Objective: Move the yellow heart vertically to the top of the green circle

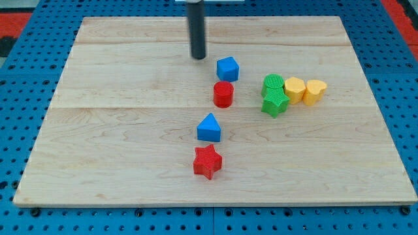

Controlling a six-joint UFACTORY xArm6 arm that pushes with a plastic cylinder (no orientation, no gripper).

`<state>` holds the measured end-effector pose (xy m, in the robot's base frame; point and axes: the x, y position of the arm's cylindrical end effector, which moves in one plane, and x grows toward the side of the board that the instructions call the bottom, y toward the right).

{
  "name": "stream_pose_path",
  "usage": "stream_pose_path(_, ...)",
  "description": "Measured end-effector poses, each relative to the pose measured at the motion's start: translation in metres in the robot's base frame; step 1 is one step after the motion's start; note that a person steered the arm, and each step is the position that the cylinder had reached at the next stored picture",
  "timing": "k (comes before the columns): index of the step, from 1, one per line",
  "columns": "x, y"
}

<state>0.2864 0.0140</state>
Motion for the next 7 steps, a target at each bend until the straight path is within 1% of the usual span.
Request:
stream_pose_path(1, -0.004, 0.129)
stream_pose_path(2, 0.071, 0.24)
stream_pose_path(3, 0.159, 0.257)
stream_pose_path(4, 0.152, 0.183)
stream_pose_path(5, 0.094, 0.15)
stream_pose_path(6, 0.048, 0.122)
stream_pose_path(7, 0.035, 0.125)
